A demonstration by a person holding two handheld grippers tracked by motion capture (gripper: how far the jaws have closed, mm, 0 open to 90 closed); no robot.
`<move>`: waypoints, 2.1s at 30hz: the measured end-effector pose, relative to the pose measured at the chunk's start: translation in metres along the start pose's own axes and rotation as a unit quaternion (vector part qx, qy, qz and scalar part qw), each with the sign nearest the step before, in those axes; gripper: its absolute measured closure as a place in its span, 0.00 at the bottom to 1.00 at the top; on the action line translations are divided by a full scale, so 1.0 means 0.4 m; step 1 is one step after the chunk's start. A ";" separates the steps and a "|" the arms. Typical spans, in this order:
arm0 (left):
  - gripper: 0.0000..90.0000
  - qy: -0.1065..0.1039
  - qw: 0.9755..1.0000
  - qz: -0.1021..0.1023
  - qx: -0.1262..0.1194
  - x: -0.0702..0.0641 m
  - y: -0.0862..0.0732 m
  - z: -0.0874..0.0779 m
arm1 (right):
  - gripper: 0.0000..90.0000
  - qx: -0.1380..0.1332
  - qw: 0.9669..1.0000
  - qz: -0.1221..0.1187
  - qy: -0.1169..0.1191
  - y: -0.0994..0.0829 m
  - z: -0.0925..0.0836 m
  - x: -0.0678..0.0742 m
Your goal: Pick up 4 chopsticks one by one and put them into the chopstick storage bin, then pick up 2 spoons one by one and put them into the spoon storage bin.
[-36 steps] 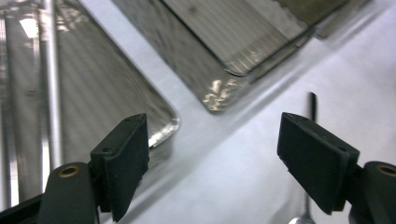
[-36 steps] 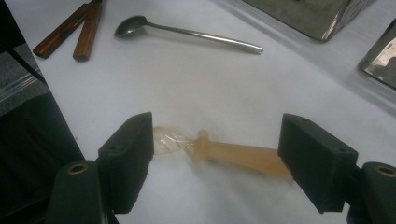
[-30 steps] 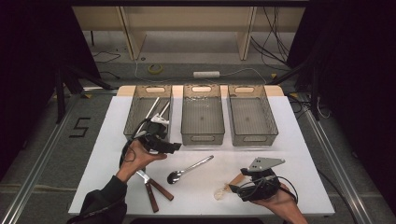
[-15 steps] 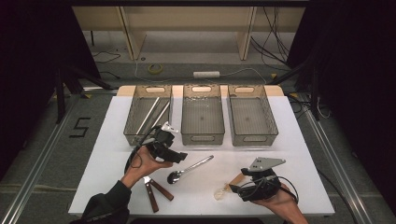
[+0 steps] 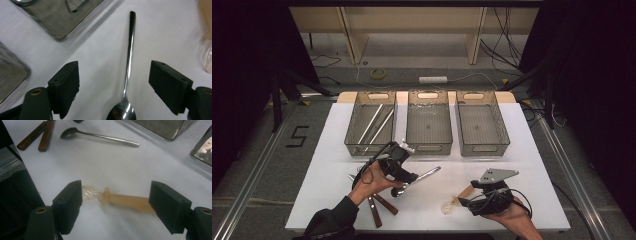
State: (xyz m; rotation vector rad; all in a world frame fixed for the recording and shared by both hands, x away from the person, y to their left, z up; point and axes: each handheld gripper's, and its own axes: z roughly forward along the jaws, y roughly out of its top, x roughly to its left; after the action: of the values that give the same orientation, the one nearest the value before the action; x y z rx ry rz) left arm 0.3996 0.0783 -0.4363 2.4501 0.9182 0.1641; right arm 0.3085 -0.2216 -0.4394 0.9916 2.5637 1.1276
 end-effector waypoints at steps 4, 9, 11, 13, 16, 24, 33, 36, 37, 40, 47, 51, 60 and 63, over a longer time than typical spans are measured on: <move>0.29 -0.002 1.000 0.014 0.023 -0.009 -0.001 0.013 | 0.31 0.002 1.000 -0.001 0.001 0.001 0.001 0.003; 0.33 -0.003 0.999 0.021 0.035 -0.020 -0.004 0.030 | 0.31 0.002 1.000 0.000 0.000 0.000 0.001 0.003; 0.36 -0.001 0.998 0.030 0.046 -0.022 -0.005 0.035 | 0.31 0.003 1.000 0.000 0.000 0.000 0.002 0.003; 0.40 0.002 0.998 0.039 0.047 -0.028 -0.006 0.039 | 0.31 0.004 1.000 0.000 0.000 0.000 0.002 0.003; 0.46 -0.005 0.998 0.042 0.053 -0.031 -0.006 0.046 | 0.31 0.003 1.000 0.000 0.000 0.000 0.002 0.003; 0.58 -0.008 0.996 0.053 0.070 -0.036 -0.010 0.057 | 0.31 0.003 1.000 0.001 0.000 -0.001 0.002 0.002; 0.70 -0.014 0.995 0.057 0.083 -0.039 -0.016 0.063 | 0.31 0.006 1.000 -0.003 -0.003 0.001 0.004 0.004; 0.75 -0.011 0.995 0.055 0.085 -0.043 -0.018 0.067 | 0.31 0.006 1.000 -0.002 -0.003 0.001 0.003 0.006; 0.77 -0.009 0.995 0.055 0.086 -0.043 -0.018 0.068 | 0.31 0.006 1.000 -0.004 -0.003 0.001 0.003 0.005; 0.81 -0.006 0.994 0.059 0.087 -0.040 -0.019 0.069 | 0.31 0.006 1.000 -0.005 -0.002 0.002 0.004 0.007; 0.93 -0.007 0.994 0.066 0.087 -0.037 -0.020 0.070 | 0.31 0.006 1.000 -0.005 -0.002 0.002 0.003 0.007; 0.94 -0.010 0.994 0.066 0.084 -0.035 -0.020 0.069 | 0.31 0.007 1.000 -0.004 -0.003 0.002 0.004 0.006; 0.95 -0.019 0.995 0.064 0.075 -0.032 -0.018 0.056 | 0.31 0.005 1.000 -0.004 -0.002 0.002 0.003 0.007; 0.95 -0.023 0.996 0.057 0.067 -0.031 -0.016 0.047 | 0.31 0.006 1.000 -0.005 -0.002 0.002 0.003 0.006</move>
State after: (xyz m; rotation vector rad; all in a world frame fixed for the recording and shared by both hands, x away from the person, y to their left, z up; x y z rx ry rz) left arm 0.3918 0.0665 -0.4547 2.6208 0.7935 0.0882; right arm 0.3074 -0.2190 -0.4394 0.9826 2.5709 1.1082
